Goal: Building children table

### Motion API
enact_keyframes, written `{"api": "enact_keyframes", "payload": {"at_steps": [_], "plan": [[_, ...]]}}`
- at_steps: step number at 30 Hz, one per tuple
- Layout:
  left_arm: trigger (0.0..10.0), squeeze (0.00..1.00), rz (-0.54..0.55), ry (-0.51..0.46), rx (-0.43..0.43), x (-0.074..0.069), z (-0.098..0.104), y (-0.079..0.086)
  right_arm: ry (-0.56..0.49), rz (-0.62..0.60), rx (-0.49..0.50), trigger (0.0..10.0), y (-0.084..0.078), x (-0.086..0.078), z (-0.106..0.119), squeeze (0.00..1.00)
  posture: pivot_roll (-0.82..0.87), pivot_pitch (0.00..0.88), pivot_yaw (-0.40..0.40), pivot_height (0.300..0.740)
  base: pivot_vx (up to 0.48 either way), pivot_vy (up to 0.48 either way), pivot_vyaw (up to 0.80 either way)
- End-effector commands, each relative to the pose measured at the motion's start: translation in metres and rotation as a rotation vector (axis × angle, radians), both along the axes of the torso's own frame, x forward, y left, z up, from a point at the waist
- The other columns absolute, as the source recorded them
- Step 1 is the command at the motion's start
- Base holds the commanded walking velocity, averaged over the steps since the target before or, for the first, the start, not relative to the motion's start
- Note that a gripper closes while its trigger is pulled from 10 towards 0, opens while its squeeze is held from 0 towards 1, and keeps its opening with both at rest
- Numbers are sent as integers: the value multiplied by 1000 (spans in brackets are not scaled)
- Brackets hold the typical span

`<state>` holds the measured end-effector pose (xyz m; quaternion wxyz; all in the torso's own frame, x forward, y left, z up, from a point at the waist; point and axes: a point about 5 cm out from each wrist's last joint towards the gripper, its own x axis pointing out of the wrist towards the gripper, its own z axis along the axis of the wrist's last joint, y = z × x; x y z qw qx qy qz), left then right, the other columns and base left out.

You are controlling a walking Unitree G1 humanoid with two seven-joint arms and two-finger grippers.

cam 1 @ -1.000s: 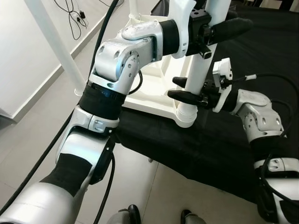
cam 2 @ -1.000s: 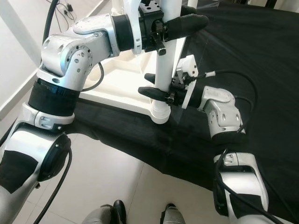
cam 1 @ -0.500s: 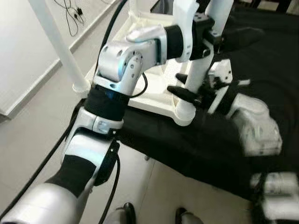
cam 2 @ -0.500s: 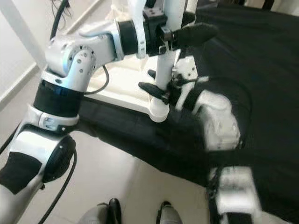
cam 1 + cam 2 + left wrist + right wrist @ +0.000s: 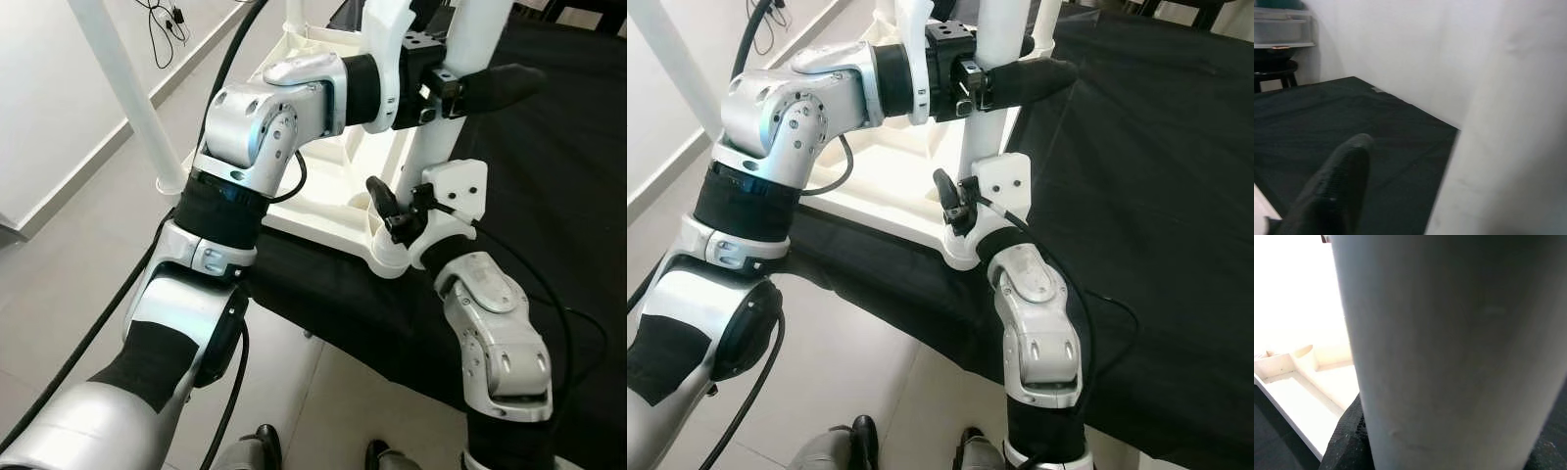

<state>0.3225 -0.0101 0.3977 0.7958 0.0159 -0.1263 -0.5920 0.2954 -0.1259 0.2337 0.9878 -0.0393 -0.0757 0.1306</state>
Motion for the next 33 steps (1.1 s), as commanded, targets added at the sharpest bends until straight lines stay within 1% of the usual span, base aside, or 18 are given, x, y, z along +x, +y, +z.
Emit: {"api": "enact_keyframes", "payload": {"at_steps": [1, 5, 6, 7, 8, 10, 11, 12, 13, 15, 17, 19, 20, 21, 22, 25, 31, 33], "plan": [[0, 0, -39, -18, 44, -6, 0, -11, 276, -16, 3, 0, 6, 2, -48, 0, -33, 246, 48, 740, 0, 0, 0], [0, 0, -73, -19, 50, -9, 0, -12, 277, -43, 15, 0, 7, -1, -45, 0, -32, 244, 49, 740, 0, 0, 0], [0, 0, -91, -21, 54, -10, 1, -13, 280, -60, 23, 3529, 8, -3, -42, 0, -32, 242, 52, 740, 0, 0, 0], [0, 0, -91, -21, 54, -10, 1, -13, 280, -60, 23, 3529, 8, -3, -42, 0, -32, 242, 52, 740, 0, 0, 0], [0, 0, -106, -24, 59, -11, 1, -14, 283, -68, 32, 10000, 9, -4, -41, 0, -32, 242, 53, 740, 0, 0, 0], [0, 0, -118, -27, 63, -12, 1, -15, 270, -65, 39, 10000, 9, -3, -38, 0, -31, 239, 54, 740, 0, 0, 0], [0, 0, -132, -31, 68, -13, 2, -16, 251, 32, 67, 10000, 14, 1, -33, 431, -30, 238, 57, 740, 0, 0, 0], [0, 0, -132, -31, 68, -13, 2, -16, 251, 32, 67, 10000, 14, 1, -33, 431, -30, 238, 57, 740, 0, 0, 0], [0, 0, -142, -35, 75, -14, 2, -17, 221, 133, 69, 10000, 16, 7, -27, 1000, -29, 238, 56, 740, 0, 0, 0], [0, 0, -142, -35, 75, -14, 2, -17, 221, 133, 69, 10000, 16, 7, -27, 1000, -29, 238, 56, 740, 0, 0, 0], [0, 0, -157, -40, 83, -14, 2, -18, 137, 318, 68, 10000, 11, 24, -8, 1000, -26, 237, 57, 740, 0, 0, 0], [0, 0, -166, -39, 83, -13, 2, -19, 67, 528, -20, 10000, 3, 37, 7, 1000, -27, 235, 59, 740, 0, 0, 0], [0, 0, -166, -39, 83, -13, 2, -19, 67, 528, -20, 10000, 3, 37, 7, 1000, -27, 235, 59, 740, 0, 0, 0], [0, 0, -168, -37, 83, -12, 1, -19, 53, 612, -85, 10000, 0, 43, 11, 0, -23, 236, 62, 740, 0, 0, 0], [0, 0, -169, -36, 84, -12, 1, -19, 39, 664, -129, 10000, -2, 47, 15, 0, -17, 234, 60, 740, 0, 0, 0], [0, 0, -172, -34, 84, -11, 1, -19, 26, 722, -160, 10000, -3, 55, 21, 0, -14, 236, 63, 740, 0, 0, 0], [0, 0, -190, -33, 88, -13, 1, -20, 29, 847, -159, 10000, 0, 63, 30, 0, -5, 239, 63, 740, 0, 0, 0], [0, 0, -203, -33, 91, -15, 1, -20, 16, 892, -132, 10000, 0, 67, 33, 0, -1, 243, 66, 740, 0, 0, 0]]}}
